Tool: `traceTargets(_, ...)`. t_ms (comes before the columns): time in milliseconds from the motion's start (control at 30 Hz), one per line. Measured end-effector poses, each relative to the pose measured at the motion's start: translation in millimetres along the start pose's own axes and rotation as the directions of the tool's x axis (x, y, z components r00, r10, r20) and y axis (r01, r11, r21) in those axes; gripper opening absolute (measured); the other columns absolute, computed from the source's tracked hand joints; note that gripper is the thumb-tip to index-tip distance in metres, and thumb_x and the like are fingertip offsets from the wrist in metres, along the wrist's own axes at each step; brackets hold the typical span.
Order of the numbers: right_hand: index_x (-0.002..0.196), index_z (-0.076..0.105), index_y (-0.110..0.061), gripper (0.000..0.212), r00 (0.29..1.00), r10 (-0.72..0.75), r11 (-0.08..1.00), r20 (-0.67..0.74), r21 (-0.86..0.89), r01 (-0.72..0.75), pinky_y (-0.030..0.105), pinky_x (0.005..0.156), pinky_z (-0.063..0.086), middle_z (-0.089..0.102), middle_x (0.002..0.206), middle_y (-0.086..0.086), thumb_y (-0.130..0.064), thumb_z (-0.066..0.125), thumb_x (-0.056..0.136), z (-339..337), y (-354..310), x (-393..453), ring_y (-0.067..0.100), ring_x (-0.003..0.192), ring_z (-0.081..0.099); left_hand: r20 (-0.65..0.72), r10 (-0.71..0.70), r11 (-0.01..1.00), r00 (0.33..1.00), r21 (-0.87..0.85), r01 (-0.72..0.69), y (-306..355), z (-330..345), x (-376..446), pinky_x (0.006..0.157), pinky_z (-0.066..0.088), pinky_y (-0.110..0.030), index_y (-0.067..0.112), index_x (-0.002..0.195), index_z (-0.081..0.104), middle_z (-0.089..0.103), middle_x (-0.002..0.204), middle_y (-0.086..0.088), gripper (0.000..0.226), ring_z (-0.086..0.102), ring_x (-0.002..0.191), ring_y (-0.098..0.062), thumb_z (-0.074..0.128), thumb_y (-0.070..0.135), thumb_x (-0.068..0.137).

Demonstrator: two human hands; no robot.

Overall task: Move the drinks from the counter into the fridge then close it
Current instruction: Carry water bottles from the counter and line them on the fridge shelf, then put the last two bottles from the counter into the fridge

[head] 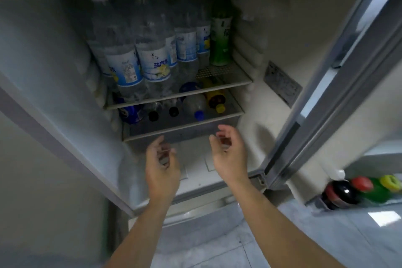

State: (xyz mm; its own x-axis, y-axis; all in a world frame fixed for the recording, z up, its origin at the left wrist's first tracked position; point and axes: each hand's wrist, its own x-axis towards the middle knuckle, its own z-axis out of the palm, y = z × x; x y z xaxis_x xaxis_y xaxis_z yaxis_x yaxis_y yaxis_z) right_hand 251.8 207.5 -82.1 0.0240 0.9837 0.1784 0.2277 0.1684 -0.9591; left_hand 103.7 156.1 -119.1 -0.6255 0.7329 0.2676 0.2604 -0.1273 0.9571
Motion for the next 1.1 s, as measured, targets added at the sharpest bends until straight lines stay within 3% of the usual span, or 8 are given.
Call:
traceTargets(167,0.106,0.062,-0.023,0.020,0.975,0.216,0.976,-0.059,-0.017,-0.217,0.006,0.076,0.045,0.064,0.093,-0.009,-0.017,0.071,0.089,-77.9,49.0,-71.4,-0.003,0.081,0.059,0.231,-0.124,0.983,0.965,0.163,0.087,-25.8,26.4,-69.7,0.070,0.046,-0.007,0.032,0.120,0.051,0.062,0.095,0.015,0.034,0.060,0.083,0.009,0.062,0.015,0.093)
traceTargets(233,0.103,0.062,-0.020,0.018,0.940,0.323,0.946,-0.110,0.002,-0.325,0.008,0.074,0.045,0.065,0.088,-0.002,-0.015,0.073,0.089,-119.6,71.6,-108.6,0.005,0.078,0.061,0.321,-0.185,0.967,0.929,0.228,0.113,-40.7,37.6,-109.5,0.068,0.051,-0.017,0.031,0.117,0.055,0.064,0.089,0.012,0.028,0.062,0.075,0.003,0.063,0.018,0.093)
traceTargets(333,0.107,0.064,-0.019,0.022,0.839,0.485,0.869,-0.245,0.027,-0.494,0.014,0.076,0.050,0.066,0.090,-0.004,-0.021,0.074,0.087,-185.6,106.3,-173.1,0.010,0.081,0.064,0.488,-0.310,0.933,0.816,0.321,0.163,-67.0,43.3,-173.2,0.073,0.053,-0.037,0.026,0.117,0.056,0.065,0.091,0.002,0.029,0.064,0.080,-0.017,0.063,0.015,0.092)
traceTargets(467,0.109,0.065,-0.020,0.024,0.639,0.654,0.725,-0.404,0.094,-0.682,0.032,0.080,0.054,0.067,0.096,0.000,-0.028,0.072,0.087,-266.0,146.4,-272.0,0.013,0.085,0.065,0.622,-0.469,0.857,0.626,0.491,0.154,-95.1,33.4,-247.6,0.083,0.050,-0.038,0.026,0.114,0.051,0.063,0.091,0.000,0.035,0.066,0.093,-0.031,0.066,0.006,0.089)
traceTargets(700,0.112,0.065,-0.013,0.031,0.253,0.804,0.491,-0.538,0.362,-0.793,0.033,0.073,0.052,0.067,0.093,0.003,-0.026,0.074,0.085,-348.4,192.3,-457.5,0.020,0.082,0.065,0.561,-0.716,0.626,0.416,0.780,0.025,-110.4,-2.3,-322.8,0.083,0.046,-0.036,0.004,0.118,0.062,0.069,0.093,-0.017,0.042,0.068,0.089,-0.030,0.077,0.007,0.079)
traceTargets(800,0.111,0.062,-0.014,0.032,0.113,0.840,0.398,-0.530,0.463,-0.792,0.041,0.079,0.055,0.066,0.097,0.005,-0.028,0.072,0.084,-356.5,200.2,-513.9,0.025,0.085,0.064,0.514,-0.769,0.536,0.381,0.843,-0.055,-101.1,-12.8,-337.2,0.082,0.042,-0.037,-0.001,0.109,0.066,0.065,0.100,-0.019,0.051,0.064,0.099,-0.035,0.077,0.024,0.067)
traceTargets(933,0.107,0.061,-0.014,0.028,-0.043,0.863,0.289,-0.503,0.563,-0.774,0.041,0.078,0.054,0.066,0.099,0.008,-0.029,0.072,0.085,-355.0,206.4,-563.1,0.023,0.082,0.061,0.465,-0.803,0.476,0.372,0.877,-0.069,-101.7,-7.1,-343.4,0.088,0.046,-0.042,-0.005,0.118,0.062,0.064,0.112,-0.022,0.074,0.062,0.103,-0.038,0.070,0.028,0.053)
traceTargets(1100,0.105,0.060,-0.011,0.023,-0.203,0.871,0.156,-0.447,0.645,-0.748,0.038,0.070,0.053,0.062,0.098,0.009,-0.025,0.069,0.089,-346.8,205.4,-597.2,0.023,0.077,0.059,0.476,-0.821,0.445,0.316,0.879,-0.168,-117.0,30.3,-343.1,0.088,0.052,-0.046,-0.005,0.122,0.060,0.064,0.111,-0.023,0.050,0.064,0.092,-0.035,0.078,0.008,0.078)
